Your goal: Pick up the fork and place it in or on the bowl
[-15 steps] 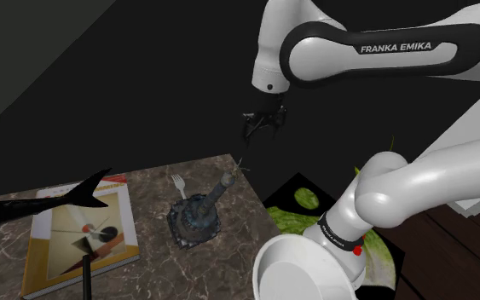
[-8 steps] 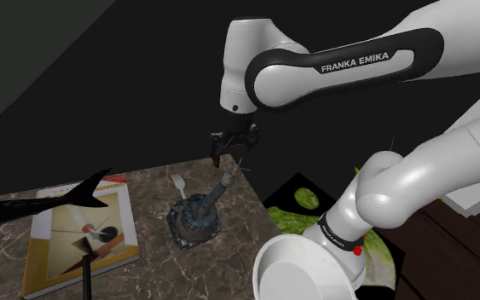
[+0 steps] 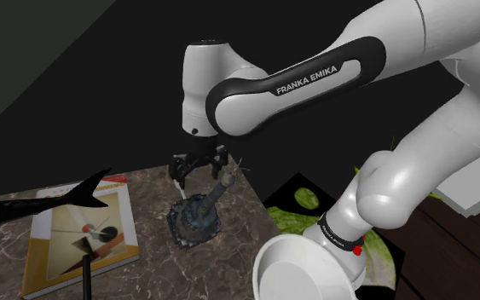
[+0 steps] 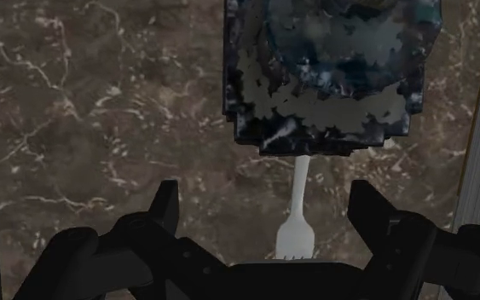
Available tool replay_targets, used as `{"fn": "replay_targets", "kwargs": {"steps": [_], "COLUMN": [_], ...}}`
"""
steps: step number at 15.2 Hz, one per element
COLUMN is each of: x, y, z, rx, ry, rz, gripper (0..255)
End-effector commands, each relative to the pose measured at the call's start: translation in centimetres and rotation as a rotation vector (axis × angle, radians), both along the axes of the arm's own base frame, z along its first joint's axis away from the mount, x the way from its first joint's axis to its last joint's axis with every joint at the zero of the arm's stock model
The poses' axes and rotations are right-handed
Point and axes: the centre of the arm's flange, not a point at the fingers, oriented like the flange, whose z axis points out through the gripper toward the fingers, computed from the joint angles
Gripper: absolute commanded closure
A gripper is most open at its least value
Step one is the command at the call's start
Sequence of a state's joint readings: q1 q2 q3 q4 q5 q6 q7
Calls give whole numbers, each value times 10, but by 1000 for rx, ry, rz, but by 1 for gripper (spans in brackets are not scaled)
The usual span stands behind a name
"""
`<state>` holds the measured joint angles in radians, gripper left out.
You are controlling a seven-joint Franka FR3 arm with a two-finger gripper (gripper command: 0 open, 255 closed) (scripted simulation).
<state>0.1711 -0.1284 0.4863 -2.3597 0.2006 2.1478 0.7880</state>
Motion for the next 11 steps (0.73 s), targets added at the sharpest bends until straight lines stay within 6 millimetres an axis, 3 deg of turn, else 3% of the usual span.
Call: {"fn": "replay_targets", "kwargs": {"steps": [1,11], "x": [8,5], "y": [24,31], "z": [-14,-56], "rx": [12,14], "ry": [2,3], "rz": [-9,-11], "gripper": [0,0]}}
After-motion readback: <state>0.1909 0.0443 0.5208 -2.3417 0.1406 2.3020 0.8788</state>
